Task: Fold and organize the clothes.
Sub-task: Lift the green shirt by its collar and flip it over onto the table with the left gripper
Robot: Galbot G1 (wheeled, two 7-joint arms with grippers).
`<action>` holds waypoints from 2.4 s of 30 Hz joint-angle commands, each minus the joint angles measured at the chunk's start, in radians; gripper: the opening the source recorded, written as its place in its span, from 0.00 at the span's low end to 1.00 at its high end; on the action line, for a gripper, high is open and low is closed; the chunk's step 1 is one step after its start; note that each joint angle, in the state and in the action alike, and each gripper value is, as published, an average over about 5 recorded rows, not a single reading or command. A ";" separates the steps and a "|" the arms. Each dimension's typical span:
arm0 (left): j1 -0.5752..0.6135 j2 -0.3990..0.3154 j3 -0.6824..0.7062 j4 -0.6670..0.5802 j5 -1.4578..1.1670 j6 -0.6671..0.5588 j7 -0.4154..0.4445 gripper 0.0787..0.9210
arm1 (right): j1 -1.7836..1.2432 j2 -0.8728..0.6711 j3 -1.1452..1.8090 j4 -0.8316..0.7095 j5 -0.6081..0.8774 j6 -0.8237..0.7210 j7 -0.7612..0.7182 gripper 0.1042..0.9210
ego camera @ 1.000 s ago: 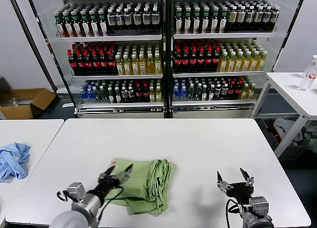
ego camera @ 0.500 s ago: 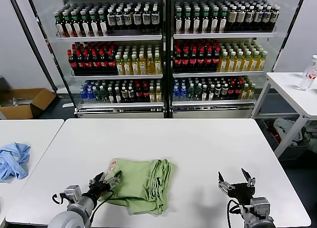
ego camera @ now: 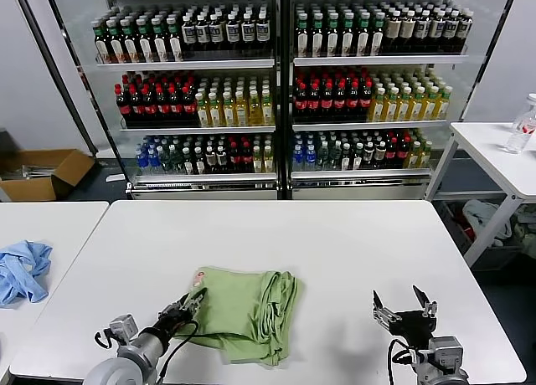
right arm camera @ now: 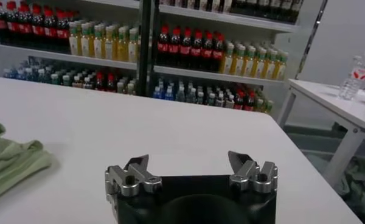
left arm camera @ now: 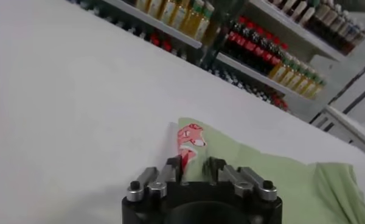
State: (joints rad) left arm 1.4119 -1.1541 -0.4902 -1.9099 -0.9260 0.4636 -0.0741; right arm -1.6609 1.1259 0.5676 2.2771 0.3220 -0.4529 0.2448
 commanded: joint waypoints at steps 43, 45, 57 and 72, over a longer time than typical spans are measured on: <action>-0.129 -0.088 0.222 -0.337 0.110 0.054 -0.242 0.03 | -0.027 -0.012 0.055 0.023 0.008 0.024 -0.008 0.88; -0.145 -0.140 0.311 -0.313 0.108 0.053 -0.259 0.03 | -0.031 -0.014 0.070 0.026 0.014 0.027 -0.009 0.88; -0.227 -0.325 0.555 -0.112 0.020 0.032 -0.297 0.03 | -0.037 -0.004 0.084 0.029 0.010 0.034 -0.012 0.88; -0.263 -0.262 0.575 -0.107 0.381 -0.023 -0.140 0.31 | 0.009 -0.003 0.034 0.019 0.047 0.038 -0.017 0.88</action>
State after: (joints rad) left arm 1.1596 -1.4221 0.0199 -1.9708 -0.7064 0.4650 -0.2787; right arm -1.6767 1.1177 0.6315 2.3013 0.3410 -0.4139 0.2293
